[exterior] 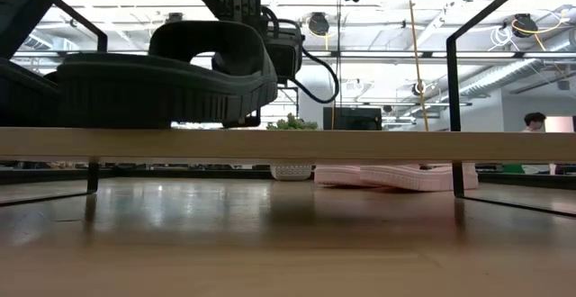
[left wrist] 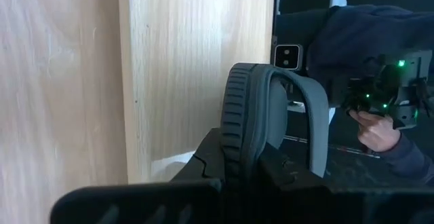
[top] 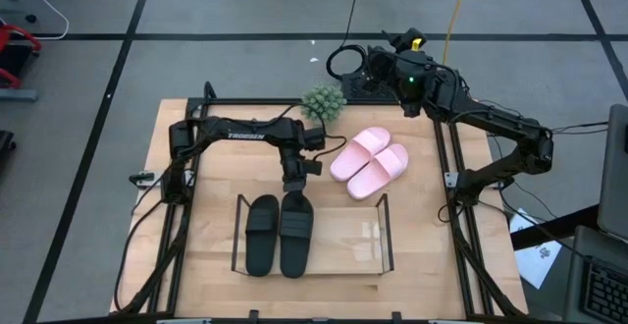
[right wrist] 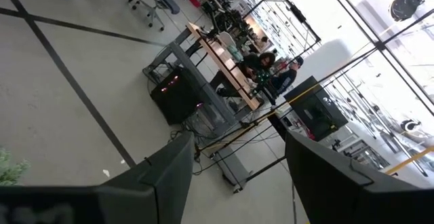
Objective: Pick and place slides into the shelf
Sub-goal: Put the black slipper on the shelf
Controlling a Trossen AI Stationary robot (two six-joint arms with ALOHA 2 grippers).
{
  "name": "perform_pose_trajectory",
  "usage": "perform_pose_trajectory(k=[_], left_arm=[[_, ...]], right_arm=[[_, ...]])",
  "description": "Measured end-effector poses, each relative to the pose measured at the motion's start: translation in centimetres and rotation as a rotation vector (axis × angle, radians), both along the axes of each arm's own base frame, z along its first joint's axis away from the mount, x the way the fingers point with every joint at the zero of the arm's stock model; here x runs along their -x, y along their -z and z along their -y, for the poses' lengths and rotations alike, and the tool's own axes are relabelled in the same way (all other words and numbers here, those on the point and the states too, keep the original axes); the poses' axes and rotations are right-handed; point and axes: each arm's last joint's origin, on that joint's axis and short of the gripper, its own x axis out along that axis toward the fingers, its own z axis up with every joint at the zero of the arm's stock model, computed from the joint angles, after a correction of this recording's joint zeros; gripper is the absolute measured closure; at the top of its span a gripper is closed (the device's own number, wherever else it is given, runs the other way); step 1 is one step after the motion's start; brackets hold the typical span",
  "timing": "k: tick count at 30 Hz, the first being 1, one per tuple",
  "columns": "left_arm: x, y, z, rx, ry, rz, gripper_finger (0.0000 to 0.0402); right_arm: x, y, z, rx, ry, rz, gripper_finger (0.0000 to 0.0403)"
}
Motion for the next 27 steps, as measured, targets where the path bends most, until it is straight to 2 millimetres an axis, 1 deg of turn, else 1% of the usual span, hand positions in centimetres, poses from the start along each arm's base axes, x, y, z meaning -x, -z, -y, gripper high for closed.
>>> perform_pose_trajectory(k=[16,20,24,27], left_arm=[[0.35,0.4,-0.35,-0.046,0.03,-0.005,0.0383],[0.4,0.52,-0.53,-0.098,0.028,-0.021,0.0382],[0.23,0.62,-0.63,-0.144,0.024,-0.018,0.0362],[0.13,0.64,-0.76,-0.152,0.015,-0.012,0.0357]], right_arm=[[-0.01,0.0,-0.02,0.001,0.0,-0.004,0.018],[-0.01,0.0,-0.03,0.002,0.0,-0.004,0.018],[-0.01,0.0,-0.03,0.002,0.0,-0.004,0.018],[-0.01,0.0,-0.03,0.001,0.0,-0.004,0.018]])
